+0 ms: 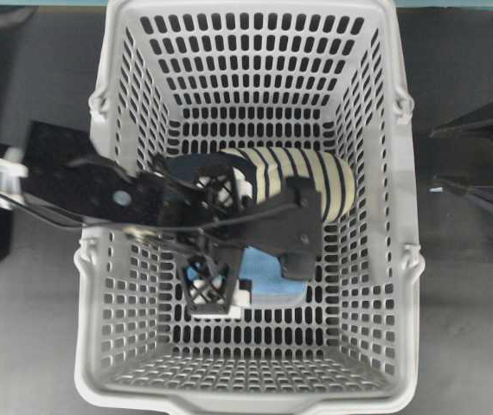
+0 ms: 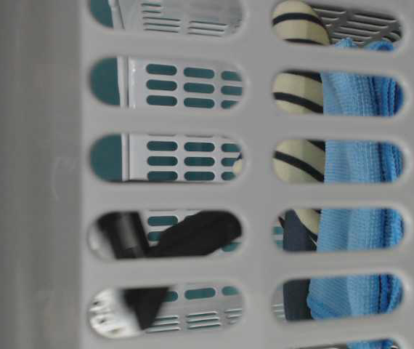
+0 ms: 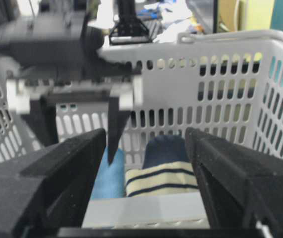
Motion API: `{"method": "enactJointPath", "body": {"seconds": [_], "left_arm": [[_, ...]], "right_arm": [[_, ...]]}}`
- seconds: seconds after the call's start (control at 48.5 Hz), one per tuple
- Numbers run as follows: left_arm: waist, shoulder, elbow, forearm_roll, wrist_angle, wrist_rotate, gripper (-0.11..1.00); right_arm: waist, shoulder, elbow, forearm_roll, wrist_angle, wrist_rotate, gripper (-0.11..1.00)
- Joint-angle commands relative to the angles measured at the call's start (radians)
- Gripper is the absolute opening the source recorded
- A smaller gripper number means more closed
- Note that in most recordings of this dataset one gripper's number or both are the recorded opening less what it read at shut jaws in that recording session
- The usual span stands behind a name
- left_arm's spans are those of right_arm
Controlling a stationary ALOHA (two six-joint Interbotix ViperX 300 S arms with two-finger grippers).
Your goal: Pick up the blue cloth from the shopping basket with the left arm.
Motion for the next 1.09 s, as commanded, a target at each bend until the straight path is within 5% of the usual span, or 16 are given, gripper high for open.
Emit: {"method": "enactJointPath", "body": {"seconds": [0.0, 0.433, 0.536, 0.763, 1.072], "left_arm": [[-0.008, 0.021, -0.015, 0.003, -0.008, -0.003, 0.86], [-0.006, 0.097, 0.009, 0.005, -0.043, -0.005, 0.82], [-0.008, 0.095, 0.014, 0.003, -0.046, -0.009, 0.67], [-0.009, 0.066, 0.002, 0.003, -0.040, 0.006, 0.10], [-0.002, -0.078, -0.149, 0.003, 0.080, 0.009, 0.09]], "right_arm": [[-0.003, 0.003, -0.025, 0.005, -0.011, -0.002, 0.64], [-0.003, -0.002, -0.023, 0.003, -0.011, -0.003, 0.64], [-0.003, -0.002, -0.021, 0.005, -0.011, -0.003, 0.64], [-0.003, -0.011, -0.021, 0.003, -0.011, -0.002, 0.64], [-0.002, -0.017, -0.020, 0.003, -0.011, -0.002, 0.64]]}}
